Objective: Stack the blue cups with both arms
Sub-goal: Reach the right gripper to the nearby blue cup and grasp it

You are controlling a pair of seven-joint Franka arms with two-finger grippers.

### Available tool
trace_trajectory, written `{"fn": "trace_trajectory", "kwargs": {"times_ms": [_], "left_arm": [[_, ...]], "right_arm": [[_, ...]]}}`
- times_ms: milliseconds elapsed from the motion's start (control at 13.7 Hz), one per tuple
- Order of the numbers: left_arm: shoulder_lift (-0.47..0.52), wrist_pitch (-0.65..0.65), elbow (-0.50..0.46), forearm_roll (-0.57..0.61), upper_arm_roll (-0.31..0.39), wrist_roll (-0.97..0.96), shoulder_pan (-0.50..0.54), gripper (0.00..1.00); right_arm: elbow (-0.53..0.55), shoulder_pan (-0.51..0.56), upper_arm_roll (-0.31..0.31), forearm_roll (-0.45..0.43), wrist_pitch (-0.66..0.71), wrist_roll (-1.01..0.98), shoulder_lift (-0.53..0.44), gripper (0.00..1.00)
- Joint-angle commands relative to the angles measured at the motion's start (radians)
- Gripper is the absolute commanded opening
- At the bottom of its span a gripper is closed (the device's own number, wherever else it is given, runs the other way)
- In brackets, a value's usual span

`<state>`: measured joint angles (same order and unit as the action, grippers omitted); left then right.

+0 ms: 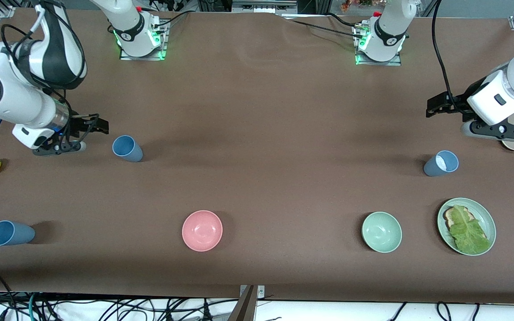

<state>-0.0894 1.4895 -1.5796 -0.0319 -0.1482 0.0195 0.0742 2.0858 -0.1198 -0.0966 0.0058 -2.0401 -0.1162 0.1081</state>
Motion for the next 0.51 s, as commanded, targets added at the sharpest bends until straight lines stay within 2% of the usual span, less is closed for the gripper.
{"fn": "trace_trajectory", "kwargs": {"times_ms": [0, 438], "left_arm": [[-0.004, -0.006, 0.013, 0.024, -0.004, -0.003, 0.006, 1.0], [-0.003, -0.011, 0.013, 0.026, -0.005, -0.003, -0.002, 1.0]], "right_arm": [[0.028, 0.006, 0.0, -0.003, -0.081, -0.016, 0.043, 1.0], [0.025, 0.009, 0.0, -0.003, -0.195, -0.016, 0.145, 1.0]]}}
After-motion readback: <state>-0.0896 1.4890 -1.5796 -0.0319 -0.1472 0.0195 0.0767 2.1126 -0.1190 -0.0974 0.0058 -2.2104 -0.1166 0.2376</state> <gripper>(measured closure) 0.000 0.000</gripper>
